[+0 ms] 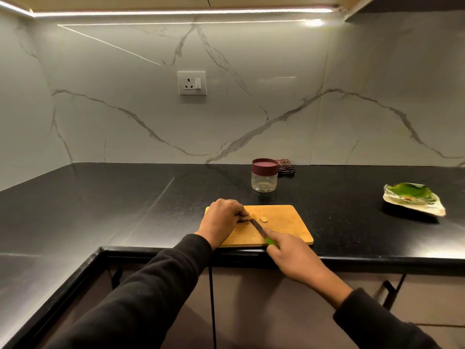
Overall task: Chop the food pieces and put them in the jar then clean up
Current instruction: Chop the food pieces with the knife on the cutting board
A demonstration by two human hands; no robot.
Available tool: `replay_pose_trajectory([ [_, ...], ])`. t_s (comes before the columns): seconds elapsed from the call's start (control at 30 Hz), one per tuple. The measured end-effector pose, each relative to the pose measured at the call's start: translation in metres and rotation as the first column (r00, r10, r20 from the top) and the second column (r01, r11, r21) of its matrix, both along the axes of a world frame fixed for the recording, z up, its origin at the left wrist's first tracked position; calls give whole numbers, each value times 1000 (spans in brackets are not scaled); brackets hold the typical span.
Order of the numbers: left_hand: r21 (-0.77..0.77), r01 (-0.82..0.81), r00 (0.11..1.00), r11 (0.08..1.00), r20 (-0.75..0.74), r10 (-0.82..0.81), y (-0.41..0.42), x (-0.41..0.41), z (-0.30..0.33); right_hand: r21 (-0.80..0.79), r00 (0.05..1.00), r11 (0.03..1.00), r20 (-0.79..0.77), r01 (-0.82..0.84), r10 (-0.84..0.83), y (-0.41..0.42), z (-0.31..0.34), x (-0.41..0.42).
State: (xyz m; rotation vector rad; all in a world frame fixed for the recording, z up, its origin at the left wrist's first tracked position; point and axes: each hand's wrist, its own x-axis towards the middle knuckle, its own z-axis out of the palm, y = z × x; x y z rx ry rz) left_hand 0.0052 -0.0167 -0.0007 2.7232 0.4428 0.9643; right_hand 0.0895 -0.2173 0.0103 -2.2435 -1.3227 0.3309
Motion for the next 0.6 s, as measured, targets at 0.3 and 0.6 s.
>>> replay_pose_trajectory([
  [0.3, -14, 4, 1000, 1000, -16, -4, -1, 1, 1, 54, 999, 998, 26, 29, -31, -21, -1, -9],
  [0.6, -28, 31, 999, 999, -30, -32, 3, -3, 3, 88, 983, 994, 164, 65, -79, -12, 8, -14],
])
